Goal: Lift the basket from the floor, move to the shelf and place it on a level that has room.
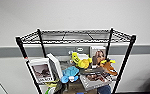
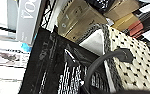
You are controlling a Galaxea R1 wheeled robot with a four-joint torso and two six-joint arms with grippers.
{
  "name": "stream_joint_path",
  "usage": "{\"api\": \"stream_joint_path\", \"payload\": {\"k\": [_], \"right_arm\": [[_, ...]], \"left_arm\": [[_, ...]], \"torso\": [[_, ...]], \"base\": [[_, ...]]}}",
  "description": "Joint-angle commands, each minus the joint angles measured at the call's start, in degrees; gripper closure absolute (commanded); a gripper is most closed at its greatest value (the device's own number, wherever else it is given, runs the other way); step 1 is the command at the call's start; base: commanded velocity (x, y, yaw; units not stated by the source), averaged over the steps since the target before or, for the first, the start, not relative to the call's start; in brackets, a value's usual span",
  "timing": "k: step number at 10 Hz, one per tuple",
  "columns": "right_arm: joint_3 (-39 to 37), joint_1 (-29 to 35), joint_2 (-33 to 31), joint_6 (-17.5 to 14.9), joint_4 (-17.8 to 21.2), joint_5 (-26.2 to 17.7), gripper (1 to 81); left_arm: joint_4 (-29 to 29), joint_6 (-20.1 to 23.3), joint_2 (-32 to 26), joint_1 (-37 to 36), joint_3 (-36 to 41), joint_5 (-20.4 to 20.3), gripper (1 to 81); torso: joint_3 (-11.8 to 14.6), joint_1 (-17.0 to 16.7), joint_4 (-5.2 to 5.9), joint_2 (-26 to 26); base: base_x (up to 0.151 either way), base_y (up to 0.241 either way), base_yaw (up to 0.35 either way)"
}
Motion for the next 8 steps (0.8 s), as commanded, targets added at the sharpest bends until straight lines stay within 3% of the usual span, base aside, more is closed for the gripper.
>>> {"api": "stream_joint_path", "payload": {"k": [1, 8], "right_arm": [[11.0, 8.7, -3.5, 0.0, -3.6, -0.1, 81.1], [22.5, 12.9, -10.6, -0.3, -3.5, 0.2, 81.1]], "left_arm": [[1.1, -0.4, -4.5, -9.2, 9.9, -0.3, 81.1], [0.3, -0.7, -9.4, -13.9, 20.5, -0.9, 81.1]], "torso": [[0.0, 0.0, 0.0, 0.0], [0.0, 0.0, 0.0, 0.0]], "base": [[0.0, 0.0, 0.0], [0.0, 0.0, 0.0]]}}
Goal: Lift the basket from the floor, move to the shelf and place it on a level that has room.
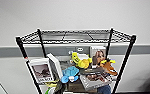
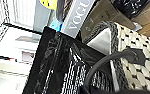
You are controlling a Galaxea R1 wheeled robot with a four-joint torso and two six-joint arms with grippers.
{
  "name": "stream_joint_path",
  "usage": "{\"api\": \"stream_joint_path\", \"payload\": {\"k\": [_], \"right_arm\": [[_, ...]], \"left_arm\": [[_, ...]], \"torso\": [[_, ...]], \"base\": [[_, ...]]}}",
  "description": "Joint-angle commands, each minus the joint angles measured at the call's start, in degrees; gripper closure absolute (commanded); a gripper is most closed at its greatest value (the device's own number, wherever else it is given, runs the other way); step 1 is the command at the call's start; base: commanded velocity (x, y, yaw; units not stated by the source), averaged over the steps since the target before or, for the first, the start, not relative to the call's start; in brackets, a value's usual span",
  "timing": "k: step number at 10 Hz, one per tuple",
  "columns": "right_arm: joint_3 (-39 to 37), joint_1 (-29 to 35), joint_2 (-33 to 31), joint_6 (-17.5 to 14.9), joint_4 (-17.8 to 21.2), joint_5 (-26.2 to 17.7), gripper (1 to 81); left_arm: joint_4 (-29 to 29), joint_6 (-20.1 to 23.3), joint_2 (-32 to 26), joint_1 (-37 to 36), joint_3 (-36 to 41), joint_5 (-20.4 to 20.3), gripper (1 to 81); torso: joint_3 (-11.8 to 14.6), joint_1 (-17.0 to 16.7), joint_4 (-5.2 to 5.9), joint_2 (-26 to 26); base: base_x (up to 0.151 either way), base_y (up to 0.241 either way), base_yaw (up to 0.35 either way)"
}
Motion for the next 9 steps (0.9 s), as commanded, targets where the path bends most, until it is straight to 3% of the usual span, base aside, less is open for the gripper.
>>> {"api": "stream_joint_path", "payload": {"k": [1, 9], "right_arm": [[10.0, 9.2, -3.7, -0.3, -3.4, 0.6, 81.1], [17.2, 17.1, -8.7, 0.0, -0.6, 0.2, 81.1]], "left_arm": [[0.2, -0.6, -2.6, -9.2, 8.9, -1.6, 81.1], [-0.5, -1.6, -11.1, -18.1, 17.8, -1.4, 81.1]], "torso": [[0.0, 0.0, 0.0, 0.0], [0.0, 0.0, 0.0, 0.0]], "base": [[0.0, 0.0, 0.0], [0.0, 0.0, 0.0]]}}
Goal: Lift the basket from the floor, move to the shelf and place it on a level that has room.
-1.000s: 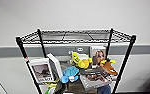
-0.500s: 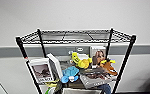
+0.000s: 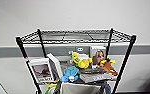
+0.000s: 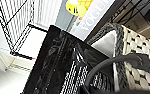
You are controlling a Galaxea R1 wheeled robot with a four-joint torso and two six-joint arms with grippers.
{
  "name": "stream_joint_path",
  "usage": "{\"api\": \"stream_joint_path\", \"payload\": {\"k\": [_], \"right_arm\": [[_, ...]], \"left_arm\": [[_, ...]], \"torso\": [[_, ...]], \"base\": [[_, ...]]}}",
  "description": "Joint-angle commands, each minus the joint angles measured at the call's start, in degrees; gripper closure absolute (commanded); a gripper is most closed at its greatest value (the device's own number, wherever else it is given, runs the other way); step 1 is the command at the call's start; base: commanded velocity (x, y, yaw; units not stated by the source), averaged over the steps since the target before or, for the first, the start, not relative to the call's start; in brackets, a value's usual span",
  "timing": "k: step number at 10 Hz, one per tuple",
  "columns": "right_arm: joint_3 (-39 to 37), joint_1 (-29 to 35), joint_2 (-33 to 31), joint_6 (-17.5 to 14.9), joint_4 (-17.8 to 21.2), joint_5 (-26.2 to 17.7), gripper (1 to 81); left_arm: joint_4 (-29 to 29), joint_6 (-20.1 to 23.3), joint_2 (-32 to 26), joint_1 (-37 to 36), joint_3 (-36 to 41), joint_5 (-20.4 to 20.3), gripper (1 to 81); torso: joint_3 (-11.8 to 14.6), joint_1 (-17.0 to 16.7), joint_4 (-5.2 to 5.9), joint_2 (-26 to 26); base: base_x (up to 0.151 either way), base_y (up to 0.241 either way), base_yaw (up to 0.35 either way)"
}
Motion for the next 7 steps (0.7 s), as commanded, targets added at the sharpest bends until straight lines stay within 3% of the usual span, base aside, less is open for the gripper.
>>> {"api": "stream_joint_path", "payload": {"k": [1, 7], "right_arm": [[8.4, 9.5, -3.1, -0.4, -0.7, 1.7, 81.1], [13.1, 16.5, -6.5, -0.4, 2.9, 1.5, 81.1]], "left_arm": [[-0.1, -1.7, -2.8, -9.2, 6.5, -2.0, 81.1], [-0.1, -5.3, -6.2, -15.8, 11.8, -1.6, 81.1]], "torso": [[0.0, 0.0, 0.0, 0.0], [0.0, 0.0, 0.0, 0.0]], "base": [[0.0, 0.0, 0.0], [0.0, 0.0, 0.0]]}}
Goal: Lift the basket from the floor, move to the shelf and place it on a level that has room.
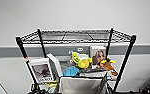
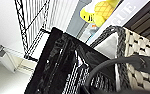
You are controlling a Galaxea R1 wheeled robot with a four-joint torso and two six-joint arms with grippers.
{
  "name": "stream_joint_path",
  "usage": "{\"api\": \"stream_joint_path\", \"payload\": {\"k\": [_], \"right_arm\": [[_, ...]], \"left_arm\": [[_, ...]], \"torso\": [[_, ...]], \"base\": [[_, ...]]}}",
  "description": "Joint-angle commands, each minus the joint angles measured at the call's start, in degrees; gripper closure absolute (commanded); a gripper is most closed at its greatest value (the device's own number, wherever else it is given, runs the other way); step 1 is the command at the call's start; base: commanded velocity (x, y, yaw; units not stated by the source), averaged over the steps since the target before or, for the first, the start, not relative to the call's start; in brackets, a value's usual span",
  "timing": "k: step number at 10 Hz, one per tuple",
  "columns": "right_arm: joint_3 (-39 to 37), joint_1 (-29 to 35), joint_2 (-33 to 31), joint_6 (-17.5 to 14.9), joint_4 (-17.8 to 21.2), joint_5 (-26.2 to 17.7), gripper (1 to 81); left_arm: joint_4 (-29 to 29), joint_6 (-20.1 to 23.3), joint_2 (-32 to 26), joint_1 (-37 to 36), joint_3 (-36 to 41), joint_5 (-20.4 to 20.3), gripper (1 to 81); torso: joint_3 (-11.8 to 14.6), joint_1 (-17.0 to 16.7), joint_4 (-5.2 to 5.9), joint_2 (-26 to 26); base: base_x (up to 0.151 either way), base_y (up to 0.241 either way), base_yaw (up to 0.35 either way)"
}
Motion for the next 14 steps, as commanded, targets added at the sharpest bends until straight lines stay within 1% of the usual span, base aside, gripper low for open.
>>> {"api": "stream_joint_path", "payload": {"k": [1, 3, 4, 6, 9, 10, 14], "right_arm": [[7.4, 10.0, -2.6, -0.6, -0.5, 2.2, 81.1], [8.4, 12.0, -3.2, -0.6, 0.8, 1.7, 81.1], [8.9, 13.3, -3.4, -0.5, 1.6, 0.7, 81.1], [10.1, 16.0, -4.1, -0.5, 3.3, 0.4, 81.1], [11.2, 20.0, -5.5, -0.5, 5.9, -1.0, 81.1], [12.0, 21.7, -6.4, -0.5, 7.0, -1.8, 81.1], [14.2, 28.3, -9.8, -0.5, 11.5, -3.9, 81.1]], "left_arm": [[0.0, -2.5, -2.8, -10.5, 6.5, -2.7, 81.1], [0.0, -4.5, -4.2, -13.5, 7.8, -2.6, 81.1], [0.0, -5.9, -4.9, -15.5, 8.5, -2.6, 81.1], [0.1, -8.9, -5.8, -19.2, 9.5, -0.9, 81.1], [0.0, -12.7, -6.8, -24.2, 10.6, -0.6, 81.1], [0.1, -14.1, -7.0, -25.9, 11.0, 0.3, 81.1], [0.0, -19.2, -7.6, -32.6, 12.9, 0.4, 81.1]], "torso": [[0.0, 0.0, 0.0, 0.0], [0.0, 0.0, 0.0, 0.0], [0.0, 0.0, 0.0, 0.0], [0.0, 0.0, 0.0, 0.0], [0.0, 0.0, 0.0, 0.0], [0.0, 0.0, 0.0, 0.0], [0.0, 0.0, 0.0, 0.0]], "base": [[0.0, 0.0, 0.0], [0.0, 0.0, 0.0], [0.0, 0.0, 0.0], [0.0, 0.0, 0.0], [0.0, 0.0, 0.0], [0.0, 0.0, 0.0], [0.0, 0.0, 0.0]]}}
